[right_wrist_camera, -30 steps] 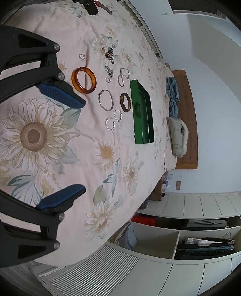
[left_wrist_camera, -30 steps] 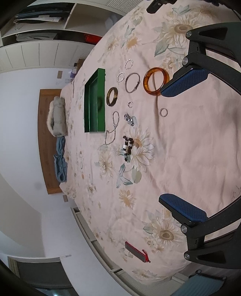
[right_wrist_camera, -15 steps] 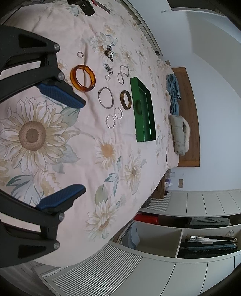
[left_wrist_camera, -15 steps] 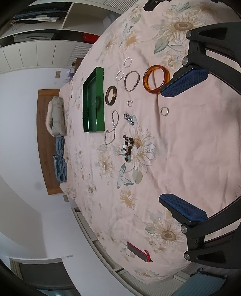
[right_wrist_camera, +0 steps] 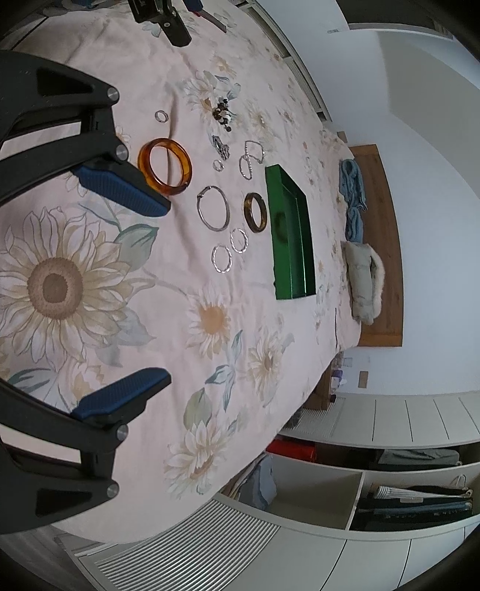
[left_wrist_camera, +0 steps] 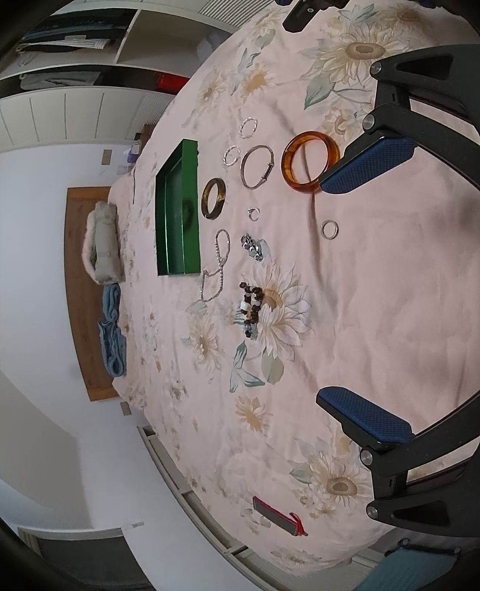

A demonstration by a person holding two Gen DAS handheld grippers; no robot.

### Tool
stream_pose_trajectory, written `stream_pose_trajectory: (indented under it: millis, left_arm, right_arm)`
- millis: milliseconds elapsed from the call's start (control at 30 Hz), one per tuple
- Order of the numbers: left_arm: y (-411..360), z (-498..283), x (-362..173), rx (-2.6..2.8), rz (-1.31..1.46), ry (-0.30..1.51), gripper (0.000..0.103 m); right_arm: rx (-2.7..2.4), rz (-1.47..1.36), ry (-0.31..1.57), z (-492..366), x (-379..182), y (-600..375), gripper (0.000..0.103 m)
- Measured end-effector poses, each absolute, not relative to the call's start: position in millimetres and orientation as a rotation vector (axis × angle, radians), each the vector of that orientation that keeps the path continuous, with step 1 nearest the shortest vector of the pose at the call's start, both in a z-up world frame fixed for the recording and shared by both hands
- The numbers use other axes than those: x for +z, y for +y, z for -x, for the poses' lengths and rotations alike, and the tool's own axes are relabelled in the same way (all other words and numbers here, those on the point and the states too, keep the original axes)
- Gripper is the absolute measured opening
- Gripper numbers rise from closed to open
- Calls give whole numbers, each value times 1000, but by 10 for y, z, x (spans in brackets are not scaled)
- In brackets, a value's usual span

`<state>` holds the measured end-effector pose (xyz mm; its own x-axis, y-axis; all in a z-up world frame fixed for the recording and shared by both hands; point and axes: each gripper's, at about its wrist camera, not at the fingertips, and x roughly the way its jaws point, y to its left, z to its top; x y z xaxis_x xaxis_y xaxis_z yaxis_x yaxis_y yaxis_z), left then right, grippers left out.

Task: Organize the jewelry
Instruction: 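Grasp the small silver ring with the left tool while the right tool grasps the amber bangle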

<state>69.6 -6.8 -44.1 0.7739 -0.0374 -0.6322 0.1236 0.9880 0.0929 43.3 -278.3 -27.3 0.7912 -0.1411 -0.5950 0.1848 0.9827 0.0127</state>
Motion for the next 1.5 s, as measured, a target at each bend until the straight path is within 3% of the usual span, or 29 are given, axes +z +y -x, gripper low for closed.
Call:
stream_pose_trajectory:
  millis: [267,467,533,633,700,767,933,1167,1267,1333,1400,1500]
  left_arm:
    - [-65,-866,-575,-107,-125,716,101]
    - [-69,-1003,-724,-186,-119,751,84]
    - [-74,-1054,-820,-252,-107,786,67]
    - [-72,-1138,-951,-328,-67,844,54]
    - [-96,-1190,-1034,-375,-45,872,48]
    - [-131,-1236,-1087,-410,-36,888,45]
    - [-254,-1401,-1230,-447,-50,930,31]
    - [-348,-1526,-1435,-451,-106,967,30]
    - [-383,-1538,-1465,-456,-122,969,21]
    - [-367,-1535,-1454,-462,-110,969,20]
    - [-366,-1528,-1446,-463,-108,964,20]
    - [-365,-1488,-1420,-464,-107,954,20]
  right_arm:
    - [-142,-71,656,-581,-335,-2728,83]
    - [-100,-83,693,-725,-406,-2696,82]
    - [-58,-92,713,-783,-447,-2650,80]
    - [15,-88,758,-916,-548,-2536,64]
    - [55,-91,789,-1007,-623,-2475,45]
    - [93,-89,820,-1122,-696,-2402,36]
    - [193,-110,875,-1410,-840,-2257,29]
    - [251,-79,980,-1763,-1128,-2069,29]
    - [254,-58,1006,-1861,-1257,-2012,28]
    - [258,-48,1002,-1903,-1296,-1992,23]
    - [255,-47,994,-1909,-1280,-2008,12]
    - [245,-45,974,-1864,-1244,-2030,11]
